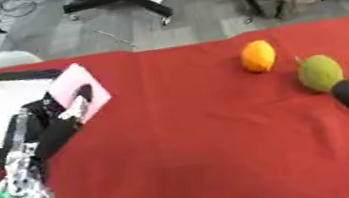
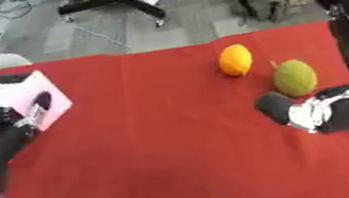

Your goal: Pick up the objects with one hand, pass them to the other hand, and then place them into the box on the other side of the table.

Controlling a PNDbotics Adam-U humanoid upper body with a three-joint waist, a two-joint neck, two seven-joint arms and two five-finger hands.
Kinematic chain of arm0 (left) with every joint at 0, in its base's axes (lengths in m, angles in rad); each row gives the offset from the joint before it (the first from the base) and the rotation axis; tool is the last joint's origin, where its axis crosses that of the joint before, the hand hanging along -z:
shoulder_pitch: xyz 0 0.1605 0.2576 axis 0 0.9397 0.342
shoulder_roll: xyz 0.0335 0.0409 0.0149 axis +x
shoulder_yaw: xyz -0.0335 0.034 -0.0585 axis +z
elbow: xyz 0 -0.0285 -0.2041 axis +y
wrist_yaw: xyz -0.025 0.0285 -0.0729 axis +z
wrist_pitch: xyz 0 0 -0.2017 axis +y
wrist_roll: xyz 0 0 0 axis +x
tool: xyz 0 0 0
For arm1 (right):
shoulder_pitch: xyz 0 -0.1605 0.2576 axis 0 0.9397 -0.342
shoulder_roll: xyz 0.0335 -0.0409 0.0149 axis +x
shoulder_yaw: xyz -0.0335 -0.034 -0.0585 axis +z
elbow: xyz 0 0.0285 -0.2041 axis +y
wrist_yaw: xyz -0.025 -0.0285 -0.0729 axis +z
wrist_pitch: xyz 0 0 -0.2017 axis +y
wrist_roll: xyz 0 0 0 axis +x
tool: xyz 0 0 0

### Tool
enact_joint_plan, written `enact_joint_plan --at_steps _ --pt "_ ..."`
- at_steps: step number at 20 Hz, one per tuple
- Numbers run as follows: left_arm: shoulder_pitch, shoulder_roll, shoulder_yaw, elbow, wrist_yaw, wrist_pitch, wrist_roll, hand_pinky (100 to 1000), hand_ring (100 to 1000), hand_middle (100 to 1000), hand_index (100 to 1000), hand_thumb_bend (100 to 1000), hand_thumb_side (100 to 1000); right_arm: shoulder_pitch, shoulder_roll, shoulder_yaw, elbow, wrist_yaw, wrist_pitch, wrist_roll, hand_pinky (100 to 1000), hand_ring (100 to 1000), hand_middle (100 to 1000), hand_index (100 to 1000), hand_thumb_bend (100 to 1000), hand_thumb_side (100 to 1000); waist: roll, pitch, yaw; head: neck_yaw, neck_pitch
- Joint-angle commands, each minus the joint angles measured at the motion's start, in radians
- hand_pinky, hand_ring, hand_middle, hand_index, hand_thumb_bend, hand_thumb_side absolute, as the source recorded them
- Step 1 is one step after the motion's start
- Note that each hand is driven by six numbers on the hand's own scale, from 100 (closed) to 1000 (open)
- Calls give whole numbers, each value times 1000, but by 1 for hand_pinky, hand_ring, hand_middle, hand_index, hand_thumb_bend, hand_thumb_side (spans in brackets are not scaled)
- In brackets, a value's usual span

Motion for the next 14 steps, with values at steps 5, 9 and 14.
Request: enact_joint_plan --at_steps 5,9,14 --pt "-39 165 124 387 -348 504 201 720 520 442 281 247 100 24 -24 -5 -21 13 -6 21 924 866 883 1000 476 507 0 -24 -19 31 -39" --pt "-46 167 123 582 -367 509 201 720 520 443 287 251 100 35 -20 -3 -21 11 -11 35 931 865 879 1000 463 515 -2 -21 -31 33 -44" --pt "-53 143 134 650 -310 509 201 739 530 455 282 188 100 41 -13 2 -21 9 -17 58 935 865 879 1000 452 526 -8 -11 -43 16 -59"
